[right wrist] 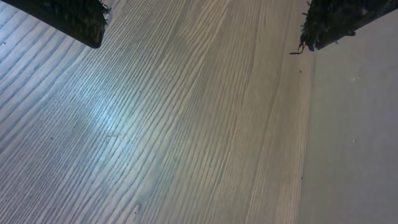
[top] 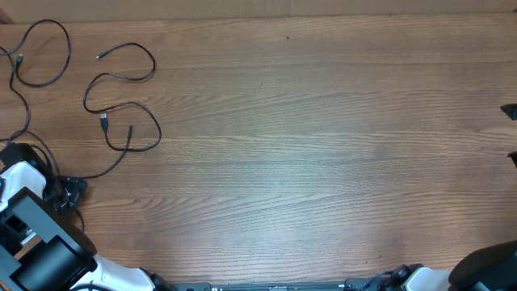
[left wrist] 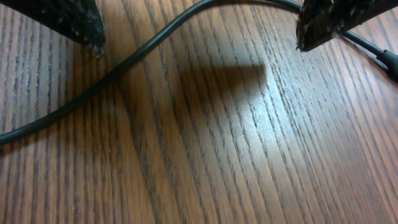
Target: Untangle cables
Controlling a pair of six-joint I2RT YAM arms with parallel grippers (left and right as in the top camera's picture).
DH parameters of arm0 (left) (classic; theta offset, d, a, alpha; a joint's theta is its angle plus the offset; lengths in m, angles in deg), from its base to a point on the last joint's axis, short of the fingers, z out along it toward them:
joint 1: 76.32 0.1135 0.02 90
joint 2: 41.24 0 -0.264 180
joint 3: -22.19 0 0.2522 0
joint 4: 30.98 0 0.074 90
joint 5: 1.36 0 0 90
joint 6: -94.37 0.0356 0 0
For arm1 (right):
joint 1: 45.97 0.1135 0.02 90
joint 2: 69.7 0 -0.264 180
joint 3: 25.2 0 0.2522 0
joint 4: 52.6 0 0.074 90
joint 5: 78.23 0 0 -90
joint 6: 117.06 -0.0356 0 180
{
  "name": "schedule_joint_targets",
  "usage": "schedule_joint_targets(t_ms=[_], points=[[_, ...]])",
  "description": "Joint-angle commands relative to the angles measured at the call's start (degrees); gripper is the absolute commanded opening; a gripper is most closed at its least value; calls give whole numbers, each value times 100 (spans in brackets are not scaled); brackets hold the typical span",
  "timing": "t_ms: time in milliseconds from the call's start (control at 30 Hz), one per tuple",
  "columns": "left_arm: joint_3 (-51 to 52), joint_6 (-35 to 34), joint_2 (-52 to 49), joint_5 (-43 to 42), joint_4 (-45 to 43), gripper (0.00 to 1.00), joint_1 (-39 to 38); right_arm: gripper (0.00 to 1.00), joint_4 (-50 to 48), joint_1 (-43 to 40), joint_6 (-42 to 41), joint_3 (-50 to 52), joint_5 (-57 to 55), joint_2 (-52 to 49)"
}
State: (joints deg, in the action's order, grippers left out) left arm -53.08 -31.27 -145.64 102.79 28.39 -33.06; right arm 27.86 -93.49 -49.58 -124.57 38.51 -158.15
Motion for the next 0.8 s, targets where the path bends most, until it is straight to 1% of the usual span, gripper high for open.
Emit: schedule_joint_targets(t_ms=[0, 167, 233, 333, 500, 600, 767], points=[[181, 63, -203, -247, -37, 100, -17, 100, -17, -7, -11, -146, -20, 79], [177, 925, -76, -960, -345, 99, -22, 100, -17, -7, -9, -146, -20, 79], [175, 1158, 50, -1252, -424, 99, -22, 100, -17, -7, -9, -146, -20, 79], [175, 1491, 341, -1733, -518, 99, -22, 100, -17, -7, -11, -146, -20, 79], [175, 2026, 1108, -2669, -544, 100, -61, 100, -15, -7, -11, -146, -20, 79], [175, 2282, 1617, -3176, -544, 100, -271, 100, -17, -7, -9, -146, -20, 79], [175, 2387, 2284, -3327, -529, 100, -942, 100, -17, -7, -11, -146, -22, 79]])
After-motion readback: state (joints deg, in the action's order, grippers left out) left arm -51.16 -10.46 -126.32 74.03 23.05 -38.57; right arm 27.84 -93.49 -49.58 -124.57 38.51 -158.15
